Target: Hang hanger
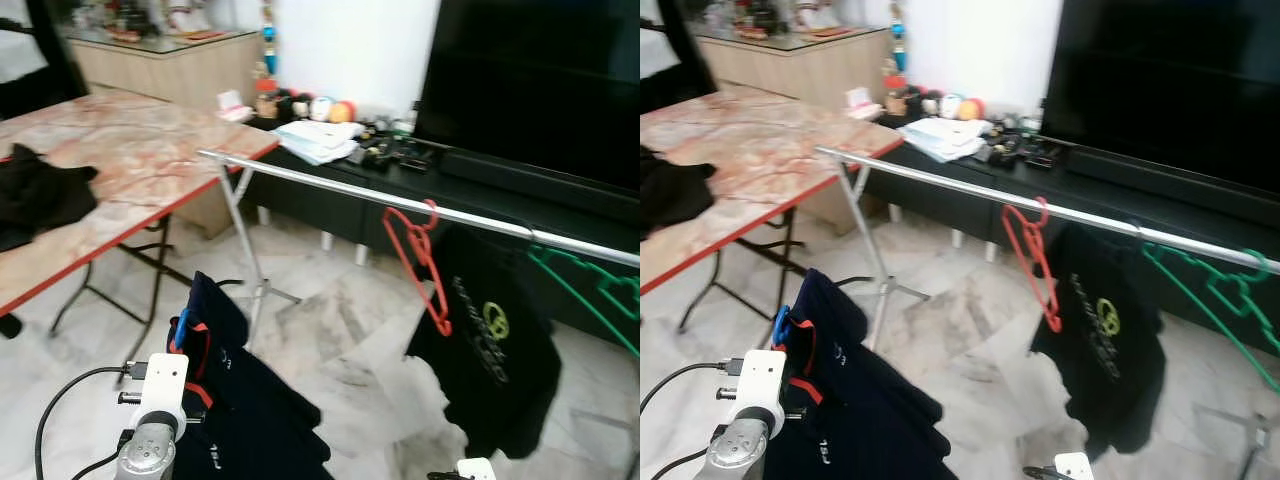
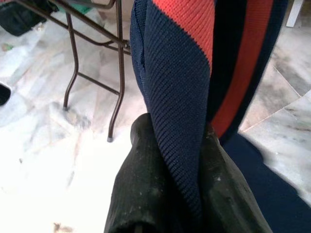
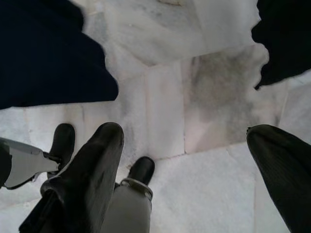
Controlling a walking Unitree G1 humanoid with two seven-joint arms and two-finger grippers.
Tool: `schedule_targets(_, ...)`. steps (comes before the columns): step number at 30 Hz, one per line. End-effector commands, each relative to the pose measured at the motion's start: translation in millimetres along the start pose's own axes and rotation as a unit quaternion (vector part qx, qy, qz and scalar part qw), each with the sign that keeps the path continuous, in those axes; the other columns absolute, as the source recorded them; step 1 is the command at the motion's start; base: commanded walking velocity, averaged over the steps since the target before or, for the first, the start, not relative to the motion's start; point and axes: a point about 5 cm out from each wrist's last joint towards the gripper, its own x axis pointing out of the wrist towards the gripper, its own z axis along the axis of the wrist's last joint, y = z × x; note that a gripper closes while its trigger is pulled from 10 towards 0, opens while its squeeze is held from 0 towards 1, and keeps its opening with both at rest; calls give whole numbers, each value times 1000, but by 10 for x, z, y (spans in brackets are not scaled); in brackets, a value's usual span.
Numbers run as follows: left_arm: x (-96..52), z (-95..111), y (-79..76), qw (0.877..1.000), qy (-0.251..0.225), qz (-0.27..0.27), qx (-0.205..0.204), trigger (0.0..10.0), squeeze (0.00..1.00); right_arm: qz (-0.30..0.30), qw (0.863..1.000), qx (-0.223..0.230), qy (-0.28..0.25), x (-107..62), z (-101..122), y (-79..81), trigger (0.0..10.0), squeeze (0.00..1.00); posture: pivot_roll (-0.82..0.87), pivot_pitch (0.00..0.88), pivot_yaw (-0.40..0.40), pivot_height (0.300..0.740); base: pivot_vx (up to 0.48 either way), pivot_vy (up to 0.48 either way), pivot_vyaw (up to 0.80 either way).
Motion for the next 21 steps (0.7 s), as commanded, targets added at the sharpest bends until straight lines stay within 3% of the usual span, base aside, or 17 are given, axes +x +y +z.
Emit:
schedule_targets(1,10,115,-78,999,-27,-24,1,10000,0,-6,1000,14,-1,-6,-14,-21,10000,0,-6,0,1,740,0,0,0)
schedule_targets(8,-39,101,-352,992,-22,-126,17,10000,0,-5,1000,21,-5,-5,-10,-17,10000,0,-4,0,1,740,0,0,0)
schedule_targets(21,-27,118,-302,992,-25,-126,6,10000,0,-4,1000,16,-6,-3,10,-20,10000,0,-3,0,-1,740,0,0,0)
